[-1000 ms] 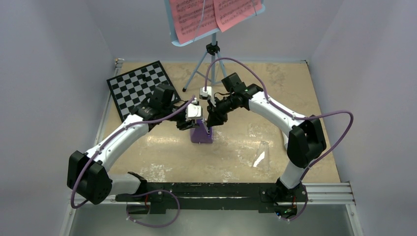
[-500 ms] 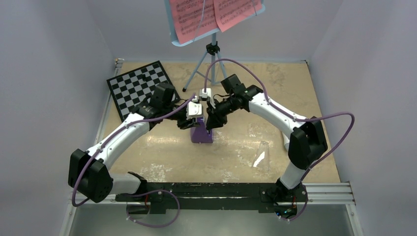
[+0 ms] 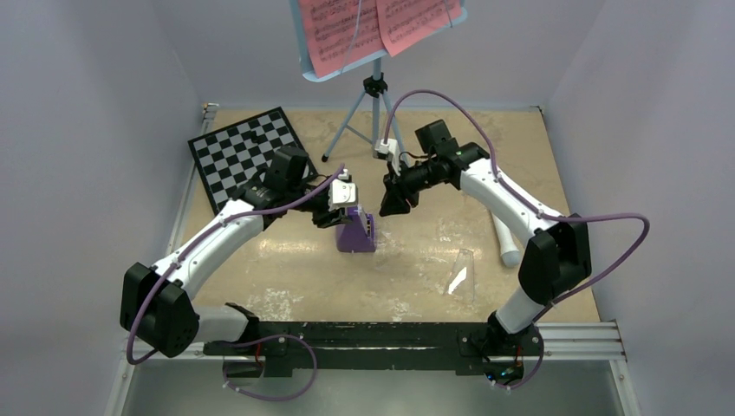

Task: Pack up the instrument practice props

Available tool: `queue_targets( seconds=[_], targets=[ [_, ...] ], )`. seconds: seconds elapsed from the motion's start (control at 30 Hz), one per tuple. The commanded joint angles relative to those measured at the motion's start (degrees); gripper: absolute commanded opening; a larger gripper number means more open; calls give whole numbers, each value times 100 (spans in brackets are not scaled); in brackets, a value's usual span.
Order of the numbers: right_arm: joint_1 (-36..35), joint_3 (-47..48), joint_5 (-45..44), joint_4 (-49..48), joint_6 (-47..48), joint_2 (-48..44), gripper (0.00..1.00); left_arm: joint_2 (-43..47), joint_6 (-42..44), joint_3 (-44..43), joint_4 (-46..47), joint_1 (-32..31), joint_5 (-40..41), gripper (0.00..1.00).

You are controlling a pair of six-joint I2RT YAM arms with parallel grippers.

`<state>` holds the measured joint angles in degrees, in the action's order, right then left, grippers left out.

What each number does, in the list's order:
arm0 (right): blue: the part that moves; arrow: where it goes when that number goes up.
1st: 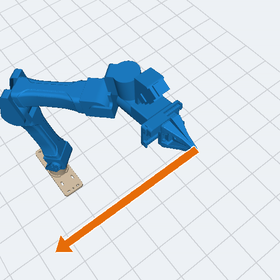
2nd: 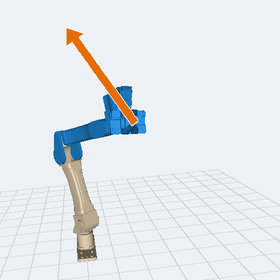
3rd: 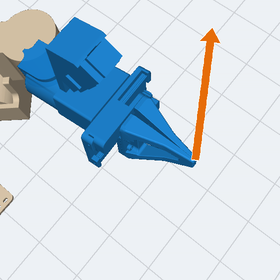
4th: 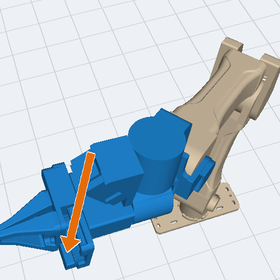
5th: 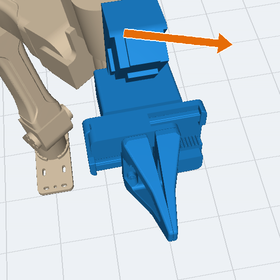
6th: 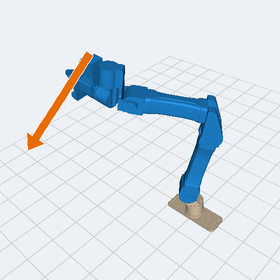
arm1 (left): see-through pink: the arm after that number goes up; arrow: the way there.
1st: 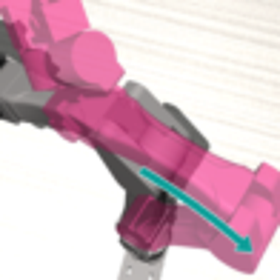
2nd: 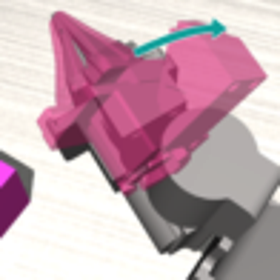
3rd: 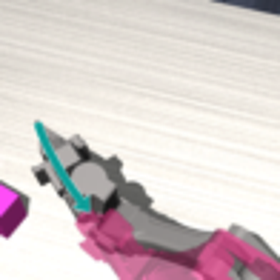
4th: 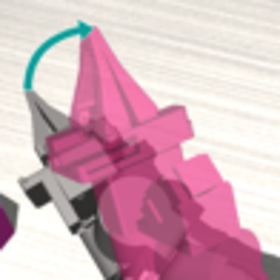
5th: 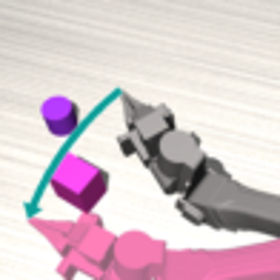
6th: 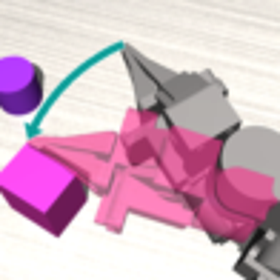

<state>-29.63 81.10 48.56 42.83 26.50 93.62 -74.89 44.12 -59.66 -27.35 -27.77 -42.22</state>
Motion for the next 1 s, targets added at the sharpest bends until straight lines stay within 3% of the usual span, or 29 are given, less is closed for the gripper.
queue_targets(
  seconds=[0.0, 0.47, 0.73, 0.97],
  targets=[
    [106, 40, -13, -129, -133, 62, 42, -93, 287, 247, -336, -16, 201, 0],
    [-201, -412, -310, -519, 1135, -155, 59, 18, 876, 277, -707, -17, 48, 0],
    [-196, -440, -450, -688, 1245, -81, 60, -2, 951, 205, -795, -18, 29, 0],
    [-200, -277, -555, -958, 675, 152, 54, 26, 820, 237, -745, -16, 47, 0]
  ],
)
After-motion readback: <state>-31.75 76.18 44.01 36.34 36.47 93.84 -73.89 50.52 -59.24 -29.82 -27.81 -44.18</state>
